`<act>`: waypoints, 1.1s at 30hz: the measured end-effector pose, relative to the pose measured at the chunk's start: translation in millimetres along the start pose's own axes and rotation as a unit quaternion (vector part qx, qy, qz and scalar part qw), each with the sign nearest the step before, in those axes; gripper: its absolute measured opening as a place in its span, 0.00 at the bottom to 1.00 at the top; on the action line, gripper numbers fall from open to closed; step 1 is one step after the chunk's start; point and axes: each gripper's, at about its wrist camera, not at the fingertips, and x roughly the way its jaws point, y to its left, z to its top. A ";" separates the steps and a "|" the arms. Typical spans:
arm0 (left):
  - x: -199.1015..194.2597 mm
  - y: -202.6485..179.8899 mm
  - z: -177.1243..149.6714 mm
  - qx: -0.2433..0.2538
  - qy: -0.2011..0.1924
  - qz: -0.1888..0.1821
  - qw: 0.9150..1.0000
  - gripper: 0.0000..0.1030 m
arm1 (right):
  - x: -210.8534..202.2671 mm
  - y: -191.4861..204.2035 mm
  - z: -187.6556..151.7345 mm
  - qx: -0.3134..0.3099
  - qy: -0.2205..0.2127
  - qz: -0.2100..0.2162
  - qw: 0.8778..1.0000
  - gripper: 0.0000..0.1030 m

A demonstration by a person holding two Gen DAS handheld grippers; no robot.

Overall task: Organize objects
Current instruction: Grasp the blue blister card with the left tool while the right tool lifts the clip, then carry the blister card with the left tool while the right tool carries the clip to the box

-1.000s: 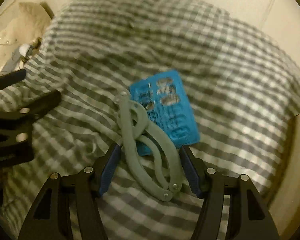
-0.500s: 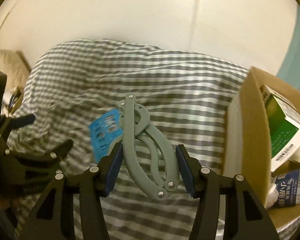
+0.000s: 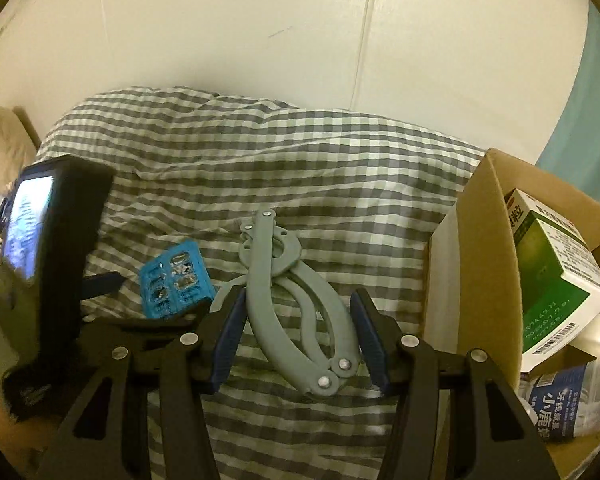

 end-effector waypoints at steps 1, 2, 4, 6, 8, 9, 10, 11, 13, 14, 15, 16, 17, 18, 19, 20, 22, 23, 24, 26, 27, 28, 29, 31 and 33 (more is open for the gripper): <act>4.7 -1.6 1.8 -0.002 0.005 0.000 1.000 1.00 | 0.8 0.3 -0.1 -0.001 0.001 -0.002 1.000 0.51; 8.5 -3.4 2.9 -0.001 0.009 0.000 1.000 1.00 | 1.4 0.7 -0.5 -0.003 0.001 -0.004 1.000 0.51; 13.8 -7.1 3.0 0.005 0.020 0.005 1.000 1.00 | 1.1 1.0 -2.0 -0.006 0.001 -0.007 1.000 0.51; 11.1 -11.0 0.8 0.017 0.014 0.004 1.000 1.00 | 2.5 1.4 -3.2 -0.008 0.003 -0.006 1.000 0.51; 6.5 -12.3 -3.5 0.027 0.005 -0.009 1.000 0.88 | 2.4 1.3 -4.0 -0.007 0.004 -0.006 1.000 0.51; 2.0 -11.0 -5.8 0.027 -0.001 -0.021 0.999 0.71 | 1.9 1.5 -4.5 -0.008 0.005 -0.005 1.000 0.51; -3.7 -10.1 -7.2 0.027 -0.007 -0.029 0.999 0.60 | 0.2 0.5 -5.2 -0.005 0.003 0.002 1.000 0.51; -9.9 -9.4 -9.5 0.031 -0.014 -0.033 0.999 0.39 | -2.1 -0.8 -5.6 -0.002 0.001 0.008 1.000 0.51; -22.8 -9.1 -16.1 0.045 -0.025 -0.040 0.998 0.18 | -7.4 -1.8 -6.7 0.003 0.002 0.020 1.000 0.51; -29.4 -8.3 -19.9 0.050 -0.030 -0.045 0.997 0.13 | -9.9 -1.6 -7.3 0.005 0.003 0.024 1.000 0.51; -36.9 -7.2 -23.9 0.055 -0.035 -0.053 0.997 0.08 | -12.9 -1.3 -8.0 0.006 0.003 0.026 1.000 0.51; -45.3 -5.8 -27.9 0.058 -0.041 -0.057 0.996 0.07 | -17.0 -0.7 -8.6 0.007 0.003 0.027 1.000 0.51; -53.9 -4.8 -31.3 0.063 -0.047 -0.059 0.995 0.07 | -21.7 0.1 -9.2 0.008 0.002 0.029 1.000 0.51; -64.2 -3.3 -35.8 0.071 -0.053 -0.059 0.994 0.07 | -27.2 -0.6 -9.7 0.008 0.002 0.035 0.999 0.51; -74.7 -3.5 -40.6 0.078 -0.061 -0.059 0.993 0.07 | -34.1 -1.5 -10.7 0.007 0.002 0.039 0.999 0.51; -83.3 -0.3 -43.8 0.082 -0.065 -0.059 0.993 0.07 | -39.5 -3.0 -11.6 0.005 0.001 0.040 0.999 0.51; -99.8 1.7 -52.1 0.086 -0.075 -0.064 0.991 0.07 | -52.1 -4.9 -14.2 -0.007 0.000 0.035 0.999 0.51; -105.7 4.0 -55.8 0.085 -0.076 -0.066 0.991 0.07 | -58.0 -6.3 -15.9 -0.011 0.000 0.033 0.999 0.51; -112.3 11.5 -58.9 0.084 -0.078 -0.065 0.991 0.07 | -63.9 -8.1 -17.9 -0.013 -0.001 0.032 0.999 0.51; -124.4 26.7 -62.8 0.083 -0.083 -0.066 0.991 0.07 | -74.4 -12.4 -22.4 -0.012 -0.001 0.034 0.999 0.51; -133.1 32.0 -66.9 0.079 -0.086 -0.063 0.991 0.07 | -78.8 -15.0 -24.0 -0.011 -0.001 0.035 0.999 0.51; -140.2 29.7 -70.3 0.078 -0.087 -0.060 0.991 0.07 | -84.6 -14.3 -26.4 -0.011 -0.001 0.035 0.999 0.51; -146.7 31.4 -71.9 0.079 -0.090 -0.056 0.991 0.07 | -90.6 -13.3 -28.2 -0.011 -0.002 0.034 0.999 0.51; -167.2 29.5 -80.5 0.082 -0.102 -0.047 0.990 0.07 | -104.0 -13.1 -29.7 -0.012 -0.006 0.035 0.999 0.51; -189.5 29.1 -84.5 0.086 -0.118 -0.049 0.988 0.07 | -122.4 -14.4 -28.7 -0.012 -0.017 0.036 0.999 0.51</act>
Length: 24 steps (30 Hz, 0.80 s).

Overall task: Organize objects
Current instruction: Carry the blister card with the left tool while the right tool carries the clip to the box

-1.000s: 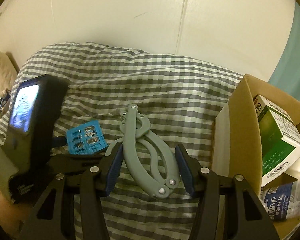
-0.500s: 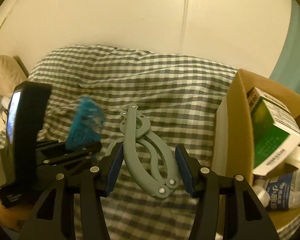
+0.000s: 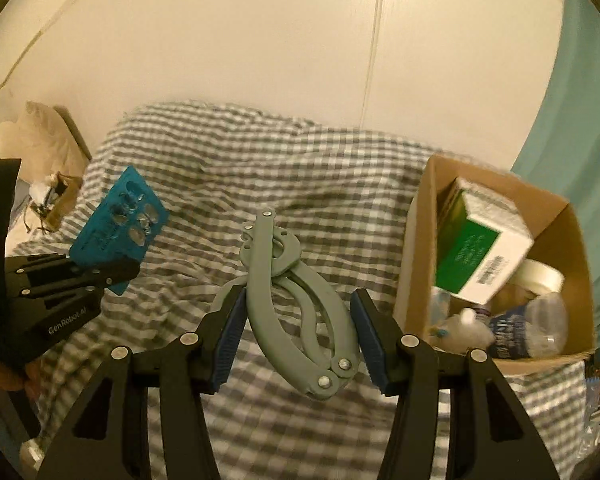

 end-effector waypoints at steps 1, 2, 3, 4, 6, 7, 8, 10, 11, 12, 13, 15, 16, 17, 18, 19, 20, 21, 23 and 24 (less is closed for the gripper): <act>-10.2 -5.2 2.9 0.004 -0.010 0.000 1.000 0.07 | -10.4 -0.6 2.2 0.000 -0.008 -0.001 1.000 0.51; -17.8 -9.1 7.1 0.010 -0.019 0.000 1.000 0.07 | -23.0 -1.1 4.8 -0.001 -0.017 -0.004 1.000 0.51; -28.1 -14.8 10.7 0.016 -0.027 -0.001 1.000 0.07 | -35.6 -1.7 7.3 -0.003 -0.027 -0.008 1.000 0.51; -38.9 -23.1 16.3 0.024 -0.037 -0.002 0.999 0.07 | -44.4 -2.2 8.9 -0.004 -0.034 -0.011 0.999 0.51; -57.6 -40.5 26.5 0.040 -0.056 -0.007 0.998 0.07 | -66.8 -5.9 13.2 -0.007 -0.052 -0.021 0.998 0.51; -64.8 -50.0 32.0 0.047 -0.064 -0.010 0.997 0.07 | -78.4 -8.5 16.4 -0.009 -0.062 -0.026 0.998 0.51; -74.0 -62.5 38.3 0.057 -0.075 -0.014 0.995 0.07 | -90.5 -12.1 19.7 -0.011 -0.072 -0.032 0.997 0.51; -83.2 -82.7 48.4 0.073 -0.089 -0.021 0.993 0.07 | -108.8 -19.6 24.9 -0.014 -0.087 -0.043 0.995 0.51; -87.8 -91.9 52.9 0.080 -0.094 -0.026 0.992 0.07 | -118.7 -25.7 27.2 -0.016 -0.094 -0.049 0.994 0.51; -90.8 -103.8 56.7 0.087 -0.099 -0.032 0.991 0.07 | -128.4 -33.5 29.8 -0.017 -0.103 -0.058 0.993 0.51; -91.4 -115.0 61.0 0.094 -0.103 -0.038 0.990 0.07 | -134.0 -38.0 32.5 -0.016 -0.108 -0.063 0.992 0.51; -90.8 -136.9 67.2 0.107 -0.109 -0.048 0.987 0.07 | -144.1 -53.9 35.9 -0.011 -0.115 -0.068 0.991 0.51; -88.7 -147.9 70.3 0.112 -0.111 -0.053 0.986 0.07 | -149.5 -64.8 37.9 -0.007 -0.119 -0.071 0.990 0.51; -85.7 -158.7 73.4 0.117 -0.112 -0.058 0.985 0.07 | -152.4 -73.1 39.1 -0.005 -0.122 -0.074 0.990 0.51; -81.1 -170.3 76.5 0.122 -0.111 -0.064 0.984 0.07 | -153.3 -81.8 40.2 -0.004 -0.123 -0.080 0.989 0.51; -77.2 -179.0 78.6 0.126 -0.110 -0.069 0.983 0.07 | -153.8 -92.9 41.2 -0.002 -0.125 -0.087 0.988 0.51; -72.5 -188.0 80.5 0.130 -0.108 -0.073 0.983 0.07 | -153.5 -102.1 41.7 0.001 -0.125 -0.090 0.988 0.51; -66.3 -197.5 82.2 0.135 -0.105 -0.078 0.982 0.07 | -151.7 -112.1 41.3 0.005 -0.125 -0.091 0.988 0.51; -52.4 -215.8 85.2 0.143 -0.099 -0.084 0.981 0.07 | -143.9 -134.3 39.9 0.018 -0.123 -0.090 0.988 0.51; -45.3 -223.7 86.1 0.147 -0.095 -0.087 0.981 0.07 | -136.8 -145.9 39.3 0.026 -0.120 -0.089 0.988 0.51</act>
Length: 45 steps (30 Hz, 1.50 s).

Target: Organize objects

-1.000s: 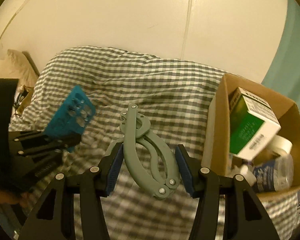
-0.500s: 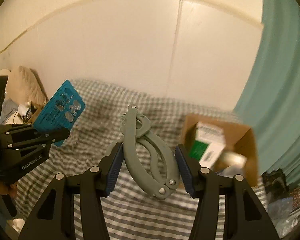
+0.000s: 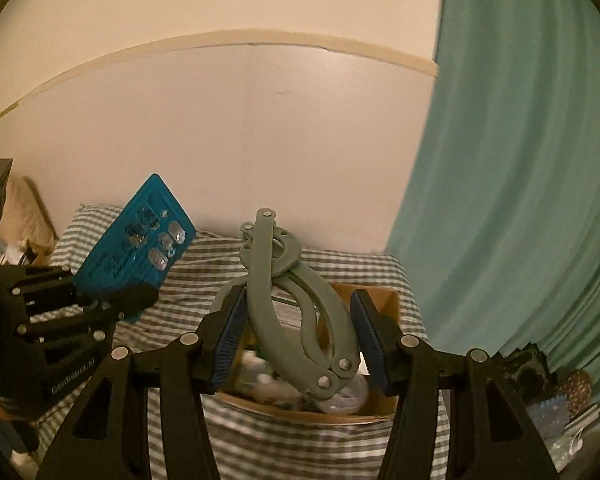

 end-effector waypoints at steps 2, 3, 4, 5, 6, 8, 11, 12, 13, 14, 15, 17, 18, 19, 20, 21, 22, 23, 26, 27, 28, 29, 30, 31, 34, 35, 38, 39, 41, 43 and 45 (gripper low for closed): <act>19.7 -12.8 1.8 0.004 0.009 -0.009 1.000 0.07 | 15.8 -12.7 -3.4 0.005 0.013 -0.004 1.000 0.51; 27.0 -17.1 2.0 0.006 0.011 -0.012 1.000 0.07 | 20.7 -20.8 -5.4 0.007 0.017 -0.007 1.000 0.51; 34.8 -21.2 1.5 0.007 0.015 -0.014 1.000 0.07 | 30.5 -28.9 -9.4 0.011 0.026 -0.008 1.000 0.51; 43.0 -23.6 0.1 0.008 0.020 -0.015 1.000 0.07 | 40.5 -34.9 -13.1 0.015 0.036 -0.005 0.999 0.51; 51.4 -26.4 -1.0 0.007 0.025 -0.016 1.000 0.07 | 48.9 -39.8 -16.1 0.020 0.044 -0.001 0.999 0.51; 68.5 -31.6 -5.4 0.007 0.037 -0.019 0.999 0.07 | 70.5 -52.6 -23.1 0.035 0.061 0.006 0.998 0.51; 88.3 -38.9 -13.8 0.010 0.057 -0.023 0.998 0.07 | 96.8 -72.4 -30.3 0.060 0.078 0.013 0.995 0.51; 94.6 -40.8 -16.5 0.011 0.063 -0.024 0.998 0.07 | 104.7 -76.1 -33.4 0.067 0.084 0.013 0.994 0.51; 101.1 -42.0 -19.8 0.011 0.070 -0.025 0.997 0.07 | 112.9 -79.6 -36.6 0.073 0.090 0.014 0.993 0.51; 106.5 -42.8 -22.9 0.012 0.075 -0.025 0.997 0.07 | 118.5 -82.7 -40.2 0.079 0.093 0.016 0.992 0.51; 112.2 -43.9 -25.6 0.013 0.080 -0.026 0.996 0.07 | 124.1 -85.6 -43.2 0.085 0.096 0.020 0.992 0.51; 120.0 -45.7 -30.5 0.016 0.088 -0.030 0.996 0.07 | 134.9 -88.9 -47.7 0.095 0.100 0.028 0.990 0.51; 124.1 -46.0 -32.7 0.018 0.092 -0.034 0.995 0.07 | 139.2 -90.7 -49.1 0.098 0.102 0.030 0.989 0.51; 127.1 -46.4 -34.9 0.019 0.093 -0.037 0.995 0.07 | 142.1 -91.0 -50.7 0.099 0.103 0.032 0.989 0.52; 129.9 -47.2 -37.3 0.017 0.095 -0.039 0.995 0.07 | 143.7 -89.2 -51.4 0.101 0.103 0.035 0.989 0.52; 133.4 -47.5 -38.6 0.015 0.100 -0.041 0.994 0.07 | 142.8 -84.4 -51.9 0.103 0.102 0.037 0.989 0.52; 135.6 -47.8 -39.2 0.015 0.102 -0.041 0.994 0.07 | 143.4 -86.9 -53.7 0.109 0.102 0.041 0.988 0.52; 136.5 -46.8 -41.1 0.015 0.103 -0.039 0.994 0.07 | 143.4 -88.0 -55.4 0.115 0.101 0.044 0.987 0.53; 139.2 -46.5 -43.8 0.011 0.107 -0.038 0.994 0.09 | 142.6 -96.0 -53.9 0.130 0.092 0.047 0.986 0.59; 139.1 -45.2 -43.8 0.008 0.107 -0.039 0.993 0.11 | 138.8 -96.5 -52.1 0.133 0.088 0.046 0.986 0.64; 138.4 -43.8 -43.4 0.006 0.108 -0.038 0.993 0.12 | 132.7 -96.9 -49.6 0.136 0.080 0.045 0.986 0.68; 136.8 -42.8 -42.7 0.006 0.109 -0.035 0.993 0.19 | 128.0 -96.0 -46.3 0.137 0.074 0.045 0.987 0.70; 133.4 -41.5 -41.3 0.007 0.107 -0.028 0.994 0.33 | 122.4 -96.3 -45.0 0.137 0.067 0.044 0.987 0.72; 128.2 -39.9 -39.5 0.009 0.100 -0.020 0.995 0.42 | 116.4 -94.5 -42.8 0.136 0.061 0.042 0.988 0.72; 102.7 -33.4 -30.1 -0.002 0.068 -0.002 0.998 0.73 | 97.8 -88.7 -34.5 0.125 0.043 0.035 0.991 0.75; 94.6 -28.5 -26.1 -0.009 0.063 -0.002 0.998 0.73 | 91.3 -87.4 -34.9 0.122 0.036 0.032 0.991 0.75; 72.1 -15.0 -15.9 -0.024 0.049 0.012 0.998 0.77 | 64.8 -86.8 -26.6 0.109 0.012 0.026 0.994 0.77; 61.7 -10.1 -13.4 -0.025 0.040 0.022 0.999 0.80 | 56.6 -85.0 -23.2 0.104 0.004 0.024 0.994 0.78; 39.5 -3.8 -8.1 -0.031 0.020 0.040 0.999 0.87 | 34.4 -79.9 -17.6 0.098 -0.018 0.020 0.995 0.79; 14.0 8.2 -3.8 -0.044 -0.002 0.053 0.998 0.91 | 9.3 -73.1 -13.8 0.104 -0.038 0.022 0.994 0.82; -12.3 17.1 -0.5 -0.057 -0.022 0.064 0.996 0.96 | -9.9 -65.8 -12.9 0.107 -0.049 0.031 0.993 0.85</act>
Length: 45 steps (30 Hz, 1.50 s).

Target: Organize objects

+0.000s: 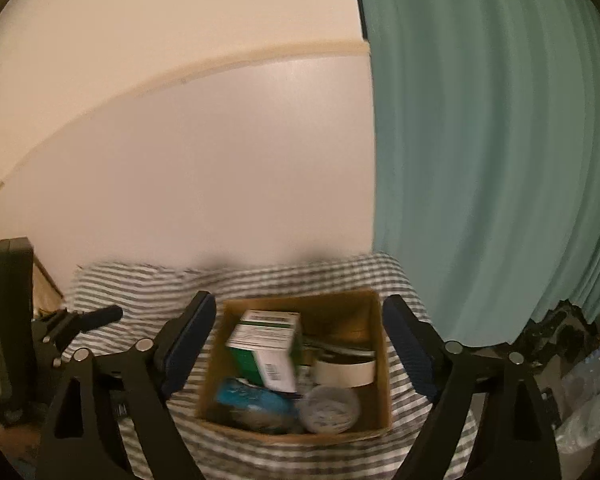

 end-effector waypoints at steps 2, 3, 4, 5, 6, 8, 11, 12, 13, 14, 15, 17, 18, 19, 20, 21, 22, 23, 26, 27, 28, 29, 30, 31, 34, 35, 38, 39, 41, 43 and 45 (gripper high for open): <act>-18.4 18.2 10.4 -0.012 -0.025 0.012 1.000 0.96 | -17.2 15.2 0.2 -0.016 -0.003 0.006 1.000 0.85; -24.0 27.9 12.7 -0.015 -0.034 0.017 0.999 0.97 | -26.1 22.8 0.5 -0.028 -0.006 0.002 1.000 0.87; -32.6 35.0 15.1 -0.019 -0.046 0.023 0.998 0.99 | -33.9 30.1 0.1 -0.037 -0.011 -0.003 0.999 0.91; -41.7 40.4 16.6 -0.022 -0.056 0.030 0.998 1.00 | -42.2 36.8 -0.6 -0.042 -0.017 -0.008 0.999 0.93; -54.2 46.7 17.5 -0.024 -0.071 0.040 0.996 1.00 | -49.7 41.5 -1.5 -0.045 -0.023 -0.008 0.999 0.97; -69.8 56.7 15.7 -0.026 -0.089 0.051 0.994 1.00 | -62.1 51.7 -3.5 -0.049 -0.034 -0.008 0.998 1.00; -92.5 68.1 6.1 -0.032 -0.118 0.074 0.990 1.00 | -70.1 65.2 -10.4 -0.053 -0.046 -0.013 0.997 1.00; -96.6 72.4 0.0 -0.037 -0.125 0.081 0.988 1.00 | -70.2 66.8 -15.6 -0.052 -0.049 -0.011 0.997 1.00; -100.0 77.6 -6.7 -0.045 -0.131 0.089 0.986 1.00 | -68.1 68.3 -19.1 -0.050 -0.049 -0.011 0.997 1.00; -103.9 81.0 -13.2 -0.053 -0.136 0.096 0.985 1.00 | -64.6 68.3 -25.0 -0.048 -0.049 -0.013 0.998 1.00; -104.6 84.8 -21.1 -0.063 -0.140 0.101 0.983 1.00 | -61.9 67.8 -29.2 -0.047 -0.048 -0.015 0.998 1.00; -102.8 92.0 -37.2 -0.083 -0.150 0.111 0.979 1.00 | -49.8 68.1 -41.1 -0.052 -0.045 -0.021 0.997 1.00; -100.2 94.1 -45.0 -0.091 -0.155 0.117 0.977 1.00 | -45.3 66.8 -46.9 -0.054 -0.048 -0.023 0.997 1.00; -97.2 95.9 -52.7 -0.098 -0.157 0.125 0.975 1.00 | -40.1 64.4 -54.3 -0.053 -0.050 -0.025 0.997 1.00; -93.3 96.5 -59.4 -0.100 -0.157 0.131 0.974 1.00 | -35.8 62.3 -59.3 -0.052 -0.051 -0.027 0.997 1.00; -86.4 96.1 -67.7 -0.098 -0.152 0.133 0.974 1.00 | -30.8 60.2 -64.2 -0.052 -0.050 -0.028 0.997 1.00; -82.4 95.1 -73.1 -0.095 -0.150 0.132 0.975 1.00 | -25.5 57.7 -68.8 -0.052 -0.049 -0.031 0.997 1.00; -81.1 94.6 -78.0 -0.090 -0.149 0.130 0.976 1.00 | -21.0 56.2 -72.6 -0.051 -0.048 -0.033 0.997 1.00; -70.1 92.7 -90.6 -0.082 -0.145 0.142 0.976 1.00 | -12.3 52.9 -81.7 -0.060 -0.050 -0.037 0.996 1.00; -66.0 93.5 -91.9 -0.084 -0.141 0.143 0.976 1.00 | -10.3 52.6 -84.2 -0.065 -0.052 -0.042 0.996 1.00; -62.1 94.8 -92.4 -0.088 -0.138 0.142 0.976 1.00 | -8.1 51.5 -86.7 -0.068 -0.053 -0.046 0.995 1.00; -60.5 96.3 -92.6 -0.092 -0.136 0.141 0.976 1.00 | -7.0 50.1 -87.9 -0.067 -0.055 -0.048 0.995 1.00; -61.2 97.9 -93.1 -0.096 -0.137 0.142 0.976 1.00 | -7.2 48.4 -88.2 -0.063 -0.055 -0.047 0.995 1.00; -61.7 98.7 -93.3 -0.099 -0.139 0.142 0.975 1.00 | -6.7 45.9 -88.7 -0.057 -0.055 -0.047 0.996 1.00; -62.3 96.7 -96.7 -0.093 -0.136 0.141 0.976 1.00 | -7.6 43.2 -89.4 -0.053 -0.059 -0.050 0.996 1.00; -62.4 96.2 -96.5 -0.091 -0.134 0.143 0.976 1.00 | -8.9 43.1 -88.9 -0.053 -0.061 -0.053 0.995 1.00; -63.1 93.0 -96.3 -0.085 -0.132 0.141 0.977 1.00 | -10.7 44.3 -88.9 -0.054 -0.063 -0.051 0.995 1.00; -63.1 91.8 -96.5 -0.083 -0.132 0.140 0.978 1.00 | -10.9 45.5 -89.0 -0.054 -0.064 -0.051 0.995 1.00; -63.1 90.3 -97.2 -0.080 -0.131 0.140 0.978 1.00 | -10.3 48.2 -90.7 -0.058 -0.064 -0.051 0.995 1.00; -62.9 89.7 -97.8 -0.077 -0.130 0.141 0.978 1.00 | -10.2 50.7 -91.7 -0.061 -0.064 -0.050 0.995 1.00; -62.5 89.5 -97.8 -0.077 -0.127 0.143 0.979 1.00 | -9.2 52.2 -92.3 -0.064 -0.063 -0.049 0.995 1.00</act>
